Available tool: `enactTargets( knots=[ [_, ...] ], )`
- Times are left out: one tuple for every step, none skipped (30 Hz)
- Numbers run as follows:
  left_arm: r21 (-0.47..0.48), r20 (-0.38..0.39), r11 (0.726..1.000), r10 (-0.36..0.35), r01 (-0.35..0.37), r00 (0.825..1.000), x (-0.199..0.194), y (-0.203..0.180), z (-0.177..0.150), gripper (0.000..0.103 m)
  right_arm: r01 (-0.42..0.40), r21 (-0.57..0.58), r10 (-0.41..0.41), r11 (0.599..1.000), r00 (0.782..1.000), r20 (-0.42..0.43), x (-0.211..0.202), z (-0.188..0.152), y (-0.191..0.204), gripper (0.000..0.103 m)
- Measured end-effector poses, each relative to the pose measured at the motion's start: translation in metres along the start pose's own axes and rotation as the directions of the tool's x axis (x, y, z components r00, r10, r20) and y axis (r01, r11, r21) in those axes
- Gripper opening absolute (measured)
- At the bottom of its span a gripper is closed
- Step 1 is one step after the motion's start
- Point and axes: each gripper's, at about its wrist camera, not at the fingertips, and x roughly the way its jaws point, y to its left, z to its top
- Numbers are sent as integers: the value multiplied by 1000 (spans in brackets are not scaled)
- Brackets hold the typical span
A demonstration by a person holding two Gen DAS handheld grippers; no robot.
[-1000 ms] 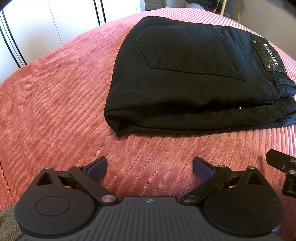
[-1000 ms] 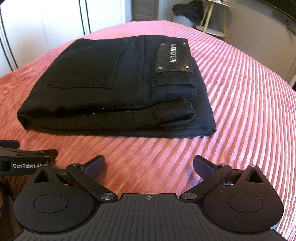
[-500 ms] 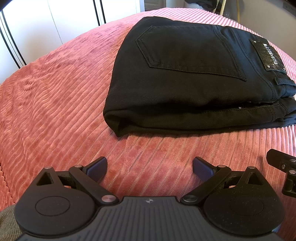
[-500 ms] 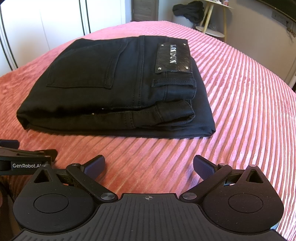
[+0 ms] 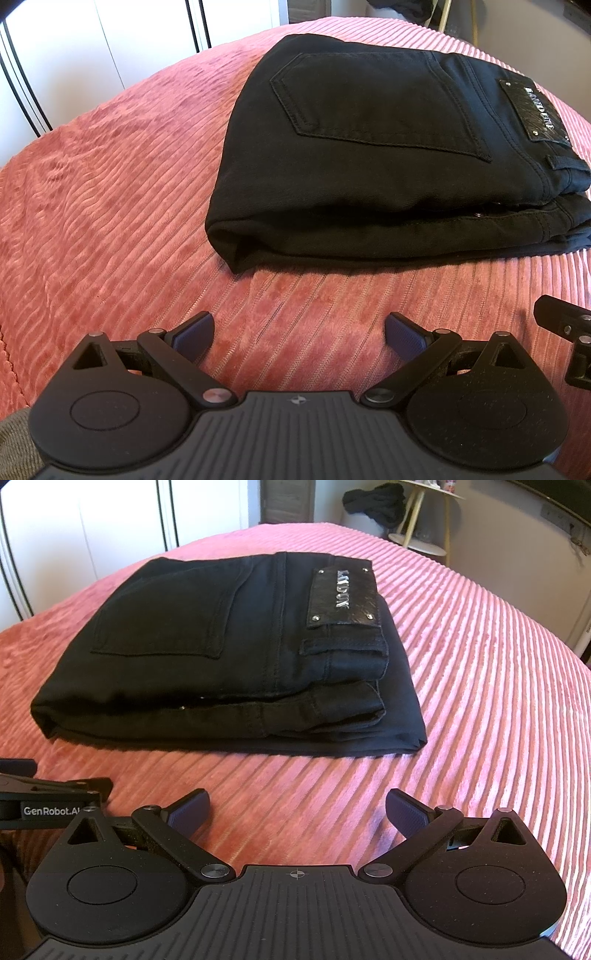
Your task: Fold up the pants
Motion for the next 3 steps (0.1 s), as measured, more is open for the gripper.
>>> enactTargets(
  knots=[
    [0, 1, 1000, 1, -1, 1000, 0, 0, 0, 99, 0, 0, 0, 1000, 1000, 0, 0, 0, 0, 103],
    [0, 1, 1000, 1, -1, 1000, 0, 0, 0, 99, 1, 0, -1, 1000, 1000, -1, 0, 0, 0, 103],
    [-1, 1, 1000, 1, -1, 1000, 1, 0, -1, 99, 2, 1, -2, 1000, 1000, -1, 0, 0, 0, 103]
  ],
)
